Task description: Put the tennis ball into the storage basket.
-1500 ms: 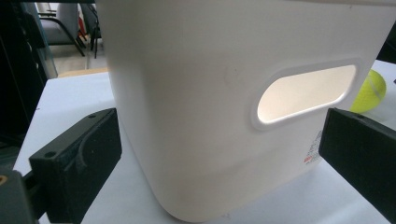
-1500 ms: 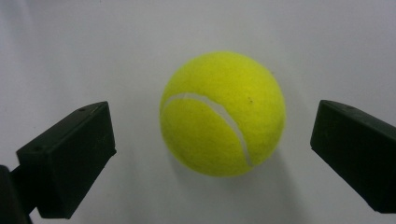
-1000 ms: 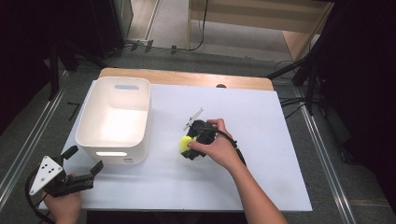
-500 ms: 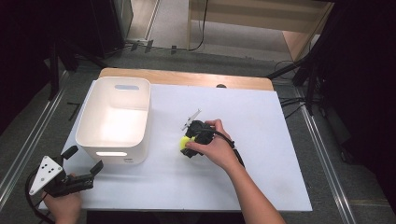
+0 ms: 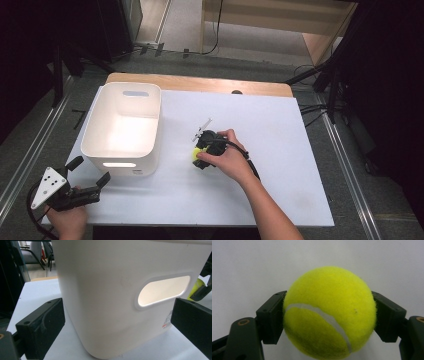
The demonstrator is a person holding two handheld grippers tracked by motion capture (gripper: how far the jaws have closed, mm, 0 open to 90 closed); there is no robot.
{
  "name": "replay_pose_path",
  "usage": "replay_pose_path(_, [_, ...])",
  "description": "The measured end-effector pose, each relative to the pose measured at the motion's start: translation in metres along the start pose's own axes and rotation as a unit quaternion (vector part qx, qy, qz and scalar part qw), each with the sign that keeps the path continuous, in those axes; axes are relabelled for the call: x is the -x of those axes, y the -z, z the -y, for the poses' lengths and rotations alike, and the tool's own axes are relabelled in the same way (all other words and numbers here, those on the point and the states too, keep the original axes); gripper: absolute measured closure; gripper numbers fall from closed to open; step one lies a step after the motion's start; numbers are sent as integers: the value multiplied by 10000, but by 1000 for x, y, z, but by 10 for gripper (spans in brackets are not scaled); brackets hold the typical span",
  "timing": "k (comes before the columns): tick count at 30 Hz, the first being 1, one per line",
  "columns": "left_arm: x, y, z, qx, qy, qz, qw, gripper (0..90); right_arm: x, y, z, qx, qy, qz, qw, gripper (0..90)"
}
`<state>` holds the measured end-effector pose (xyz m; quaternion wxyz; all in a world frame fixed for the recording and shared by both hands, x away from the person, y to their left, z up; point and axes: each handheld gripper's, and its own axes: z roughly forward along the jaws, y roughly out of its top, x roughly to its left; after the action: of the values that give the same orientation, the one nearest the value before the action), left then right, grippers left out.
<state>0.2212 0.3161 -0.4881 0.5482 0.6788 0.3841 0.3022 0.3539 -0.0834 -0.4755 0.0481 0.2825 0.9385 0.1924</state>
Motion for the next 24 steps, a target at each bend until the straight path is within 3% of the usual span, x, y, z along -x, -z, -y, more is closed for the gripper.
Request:
replay_pose_path(15, [0, 0, 0, -11, -4, -15, 10000, 0, -1, 3, -1, -102, 83, -36, 9999, 234])
replay_pose_path(24, [0, 0, 0, 2, 7, -9, 10000, 0, 0, 15, -7, -77, 134, -81, 9998, 234])
